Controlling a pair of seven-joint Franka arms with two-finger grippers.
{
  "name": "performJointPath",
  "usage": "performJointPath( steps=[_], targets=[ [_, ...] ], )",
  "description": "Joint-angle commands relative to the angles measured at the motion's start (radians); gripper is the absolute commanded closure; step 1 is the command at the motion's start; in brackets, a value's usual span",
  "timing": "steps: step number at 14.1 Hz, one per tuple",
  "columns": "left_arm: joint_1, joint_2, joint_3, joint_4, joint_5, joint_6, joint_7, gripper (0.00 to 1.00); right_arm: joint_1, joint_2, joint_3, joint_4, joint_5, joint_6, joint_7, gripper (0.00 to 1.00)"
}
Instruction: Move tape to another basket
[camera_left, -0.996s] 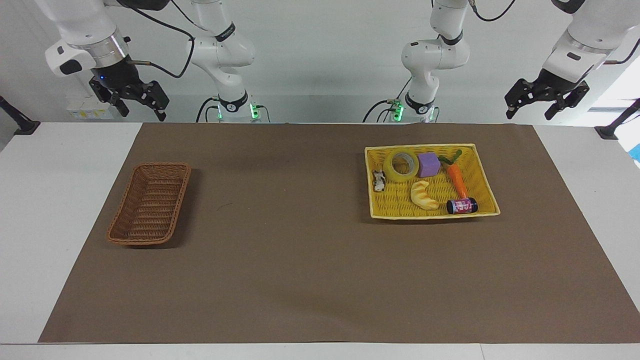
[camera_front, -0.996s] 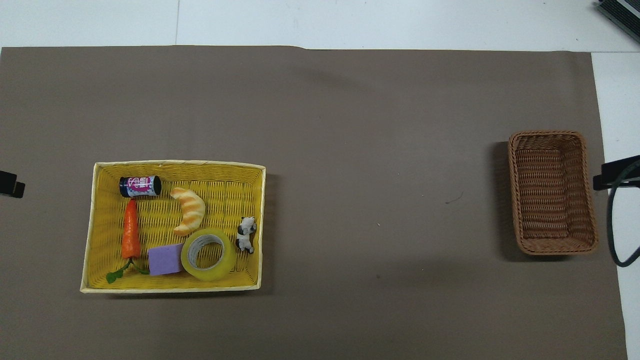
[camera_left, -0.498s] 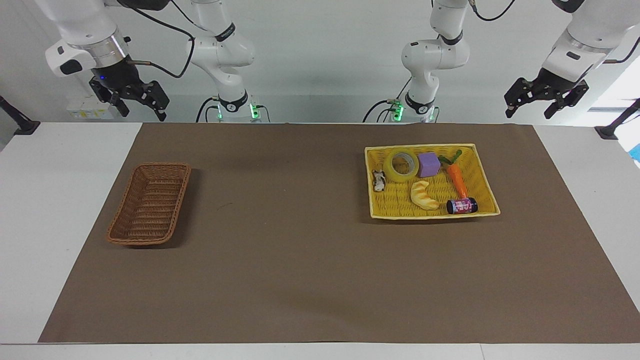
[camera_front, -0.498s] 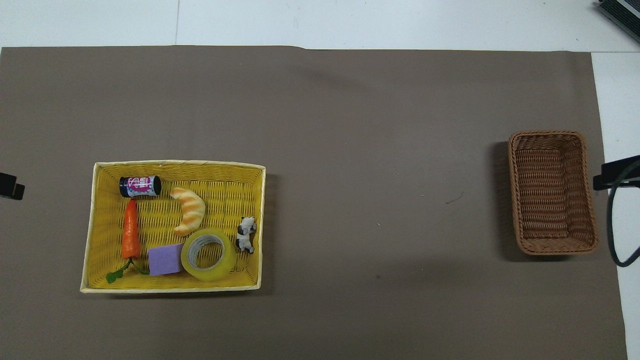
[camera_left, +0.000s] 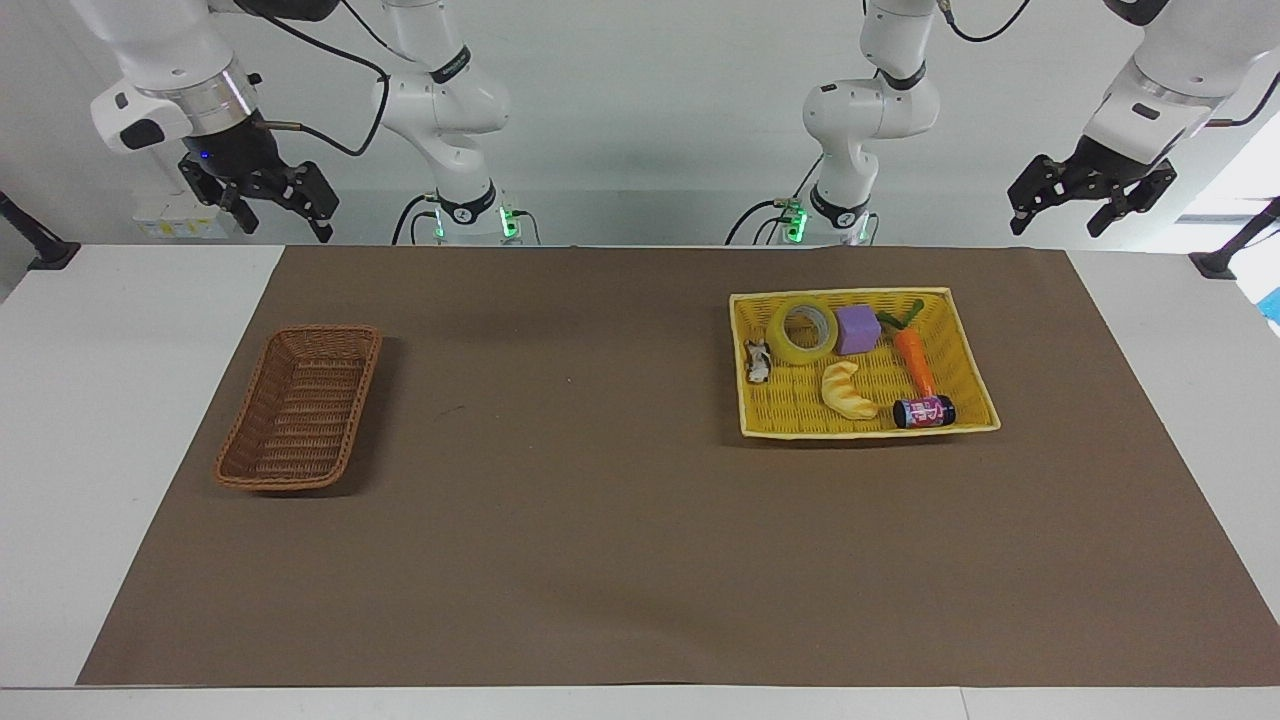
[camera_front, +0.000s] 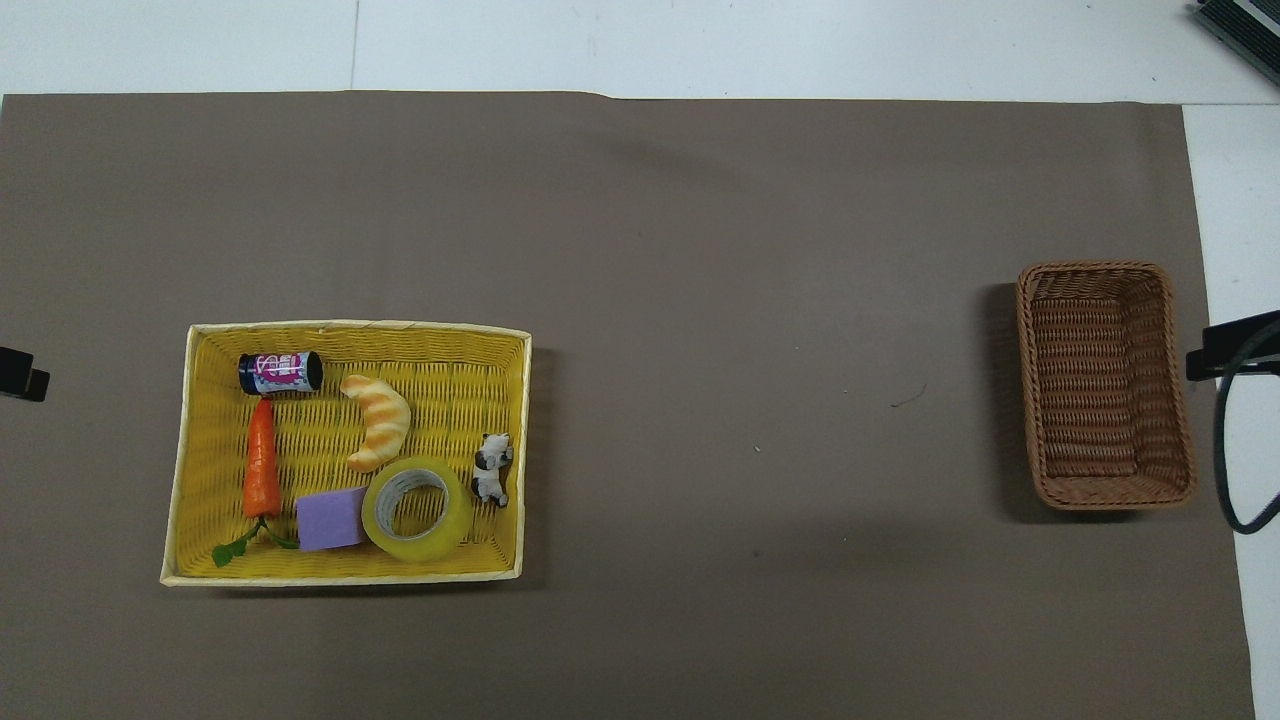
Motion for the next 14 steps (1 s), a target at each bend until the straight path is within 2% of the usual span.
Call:
performJointPath(
  steps=[1, 14],
  targets=[
    [-0.002, -0.022, 0.002, -0.017, 0.011, -0.010, -0.005, 0.00, -0.004, -0.022, 0.002, -0.025, -0.004, 0.007, -0.024, 0.00],
    [-0.005, -0.021, 0.002, -0.016, 0.011, 0.007, -0.002, 0.00, -0.004, -0.022, 0.002, -0.025, -0.004, 0.004, -0.026, 0.00]
  ],
)
